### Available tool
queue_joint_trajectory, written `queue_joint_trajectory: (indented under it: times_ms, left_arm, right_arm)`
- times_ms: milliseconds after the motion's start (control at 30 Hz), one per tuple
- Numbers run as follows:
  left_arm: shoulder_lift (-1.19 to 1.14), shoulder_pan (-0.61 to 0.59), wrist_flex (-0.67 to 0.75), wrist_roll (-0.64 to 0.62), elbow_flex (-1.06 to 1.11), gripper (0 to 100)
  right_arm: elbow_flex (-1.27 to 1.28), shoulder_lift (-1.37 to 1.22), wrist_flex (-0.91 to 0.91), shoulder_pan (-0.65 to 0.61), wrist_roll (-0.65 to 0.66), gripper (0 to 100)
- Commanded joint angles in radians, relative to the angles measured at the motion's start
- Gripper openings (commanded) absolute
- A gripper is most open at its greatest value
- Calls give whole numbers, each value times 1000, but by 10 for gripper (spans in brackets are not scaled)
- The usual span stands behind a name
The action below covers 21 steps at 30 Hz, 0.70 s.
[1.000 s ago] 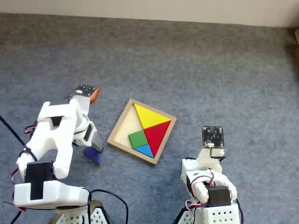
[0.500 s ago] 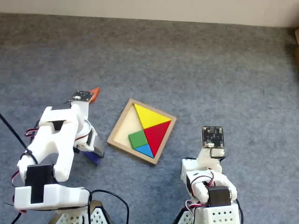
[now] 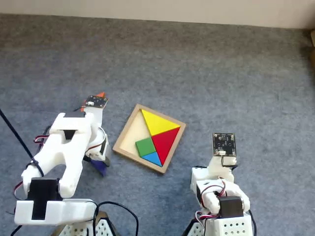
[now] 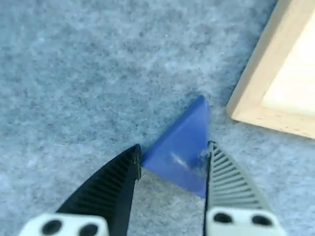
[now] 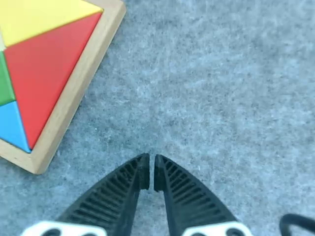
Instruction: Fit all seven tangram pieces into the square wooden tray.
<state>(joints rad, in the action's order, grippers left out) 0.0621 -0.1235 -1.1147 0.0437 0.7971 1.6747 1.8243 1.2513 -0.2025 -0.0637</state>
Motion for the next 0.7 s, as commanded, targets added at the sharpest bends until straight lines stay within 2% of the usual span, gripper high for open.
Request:
queue_joint_trajectory:
  times_ms: [0,233,667]
  left_arm:
    - [16,12,18,-6,1,110]
    - [36,8,6,-5,-30,74]
    - [344,18,-118,-3,-28,77]
  right_arm:
    - [136,22,7,12,-6,34]
    - [136,22,7,12,-6,34]
    - [136,22,7,12,-6,34]
